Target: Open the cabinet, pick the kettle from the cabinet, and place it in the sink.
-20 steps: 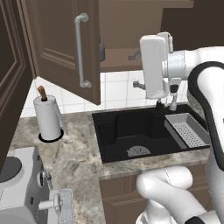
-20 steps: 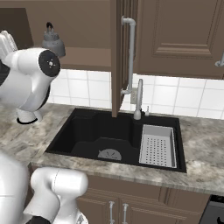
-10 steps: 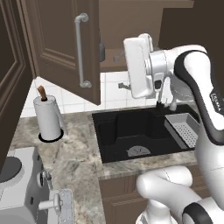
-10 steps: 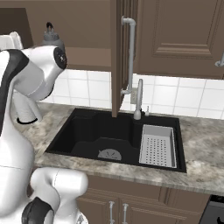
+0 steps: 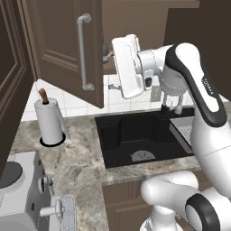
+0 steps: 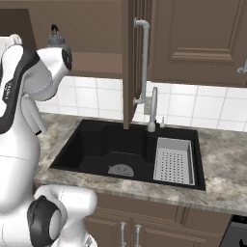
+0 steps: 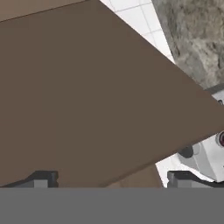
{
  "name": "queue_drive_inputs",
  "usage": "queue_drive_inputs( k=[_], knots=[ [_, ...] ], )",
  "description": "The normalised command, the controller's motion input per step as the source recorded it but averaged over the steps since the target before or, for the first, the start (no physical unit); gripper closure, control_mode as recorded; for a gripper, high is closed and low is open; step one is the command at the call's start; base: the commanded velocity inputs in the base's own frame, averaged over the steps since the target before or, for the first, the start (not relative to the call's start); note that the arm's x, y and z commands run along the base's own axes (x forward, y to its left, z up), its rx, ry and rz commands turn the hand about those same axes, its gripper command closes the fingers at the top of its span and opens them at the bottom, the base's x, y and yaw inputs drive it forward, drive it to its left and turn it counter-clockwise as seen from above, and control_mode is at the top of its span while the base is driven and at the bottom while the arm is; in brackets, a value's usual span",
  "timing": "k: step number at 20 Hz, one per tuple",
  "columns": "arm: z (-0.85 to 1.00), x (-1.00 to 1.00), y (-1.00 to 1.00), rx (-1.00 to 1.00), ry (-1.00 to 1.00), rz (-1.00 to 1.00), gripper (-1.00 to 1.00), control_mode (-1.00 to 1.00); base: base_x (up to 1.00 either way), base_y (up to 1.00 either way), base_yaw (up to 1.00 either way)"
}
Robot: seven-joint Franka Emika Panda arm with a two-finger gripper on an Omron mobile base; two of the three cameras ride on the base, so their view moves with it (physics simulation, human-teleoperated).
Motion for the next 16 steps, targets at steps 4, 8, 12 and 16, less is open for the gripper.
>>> queue_drive_inputs(
  k=[4, 8, 12, 16],
  knots=[
    [0.0, 0.09, 0.38, 0.01, 0.05, 0.08, -1.0, -1.0, 0.0, 0.0, 0.0],
    [0.01, 0.12, 0.3, 0.03, 0.06, 0.08, -1.0, -1.0, 0.0, 0.0, 0.0],
    [0.03, 0.05, 0.29, 0.03, 0.04, 0.1, -1.0, -1.0, 0.0, 0.0, 0.0],
    [0.0, -0.01, 0.4, 0.01, 0.01, 0.08, -1.0, -1.0, 0.0, 0.0, 0.0]
  ],
)
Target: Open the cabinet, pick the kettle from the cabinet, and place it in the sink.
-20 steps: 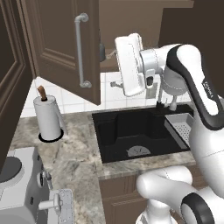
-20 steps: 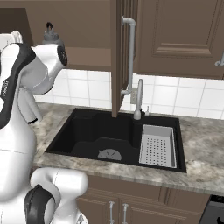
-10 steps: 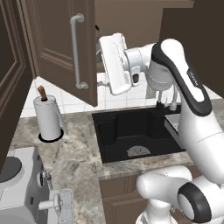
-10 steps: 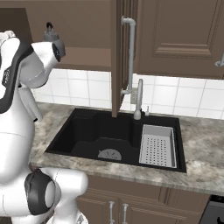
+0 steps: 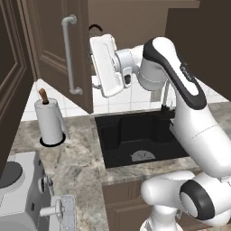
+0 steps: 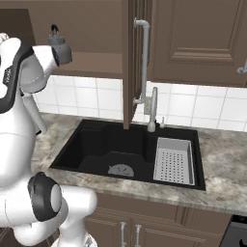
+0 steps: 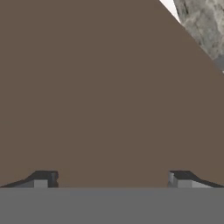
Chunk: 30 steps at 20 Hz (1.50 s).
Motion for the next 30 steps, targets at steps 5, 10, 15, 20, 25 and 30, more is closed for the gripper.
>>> queue_drive_inputs(
  k=[5, 10, 15, 20, 25, 30],
  knots=[
    [-0.04, -0.02, 0.44, 0.0, 0.0, 0.02, -1.0, -1.0, 0.0, 0.0, 0.0],
    [-0.02, 0.0, 0.42, 0.0, 0.0, 0.0, -1.0, -1.0, 0.0, 0.0, 0.0],
    [-0.04, -0.02, 0.44, -0.01, -0.07, 0.0, -1.0, -1.0, 0.0, 0.0, 0.0],
    [-0.05, -0.01, 0.41, -0.01, -0.09, -0.01, -1.0, -1.0, 0.0, 0.0, 0.0],
    [-0.07, -0.04, 0.28, -0.03, -0.14, -0.07, -1.0, -1.0, 0.0, 0.0, 0.0],
    [-0.08, -0.04, 0.26, -0.06, -0.18, -0.12, -1.0, -1.0, 0.0, 0.0, 0.0]
  ],
)
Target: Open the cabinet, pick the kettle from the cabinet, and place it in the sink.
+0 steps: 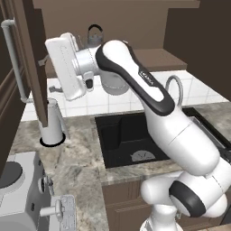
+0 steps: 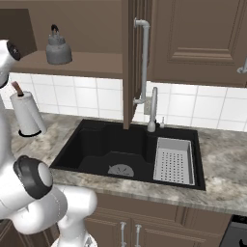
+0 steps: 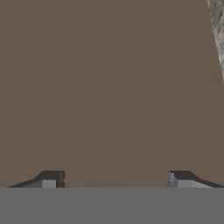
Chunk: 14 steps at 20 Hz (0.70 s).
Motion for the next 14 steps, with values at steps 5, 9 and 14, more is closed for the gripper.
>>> queue_drive_inputs(
  k=[5, 9, 14],
  knots=[
    [-0.02, 0.0, 0.16, -0.04, -0.19, -0.13, -1.0, -1.0, 0.0, 0.0, 0.0],
    [-0.01, 0.0, 0.01, -0.02, -0.12, -0.11, -1.0, -1.0, 0.0, 0.0, 0.0],
    [0.0, 0.0, -0.33, 0.0, 0.0, -0.02, -1.0, -1.0, 0.0, 0.0, 0.0]
  ],
)
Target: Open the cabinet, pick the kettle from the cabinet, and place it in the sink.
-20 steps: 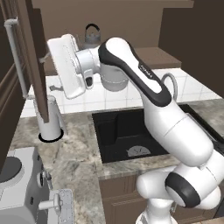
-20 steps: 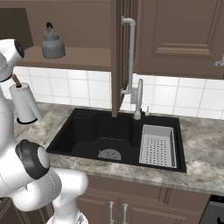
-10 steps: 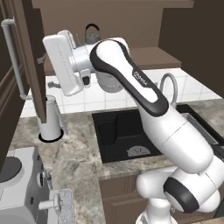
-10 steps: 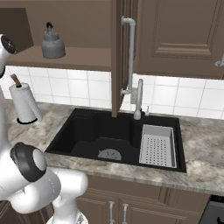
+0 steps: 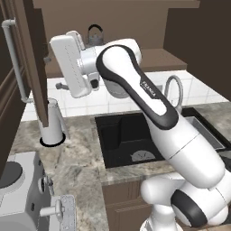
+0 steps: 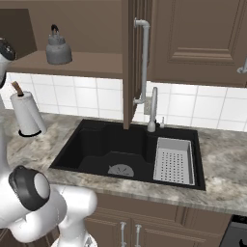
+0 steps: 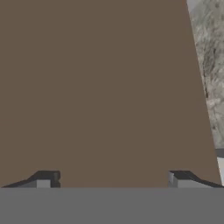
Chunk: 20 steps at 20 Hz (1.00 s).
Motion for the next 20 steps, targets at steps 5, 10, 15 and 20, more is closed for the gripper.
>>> queue_drive_inputs(
  k=[5, 10, 15, 20],
  knots=[
    [0.0, 0.0, -0.48, 0.0, -0.04, 0.01, -1.0, -1.0, 0.0, 0.0, 0.0],
    [0.01, 0.0, -0.46, 0.0, -0.14, 0.04, -1.0, -1.0, 0.0, 0.0, 0.0],
    [0.04, -0.03, -0.39, -0.05, -0.23, 0.06, -1.0, -1.0, 0.0, 0.0, 0.0],
    [0.06, -0.05, -0.36, -0.13, -0.27, 0.04, -1.0, -1.0, 0.0, 0.0, 0.0]
  ],
)
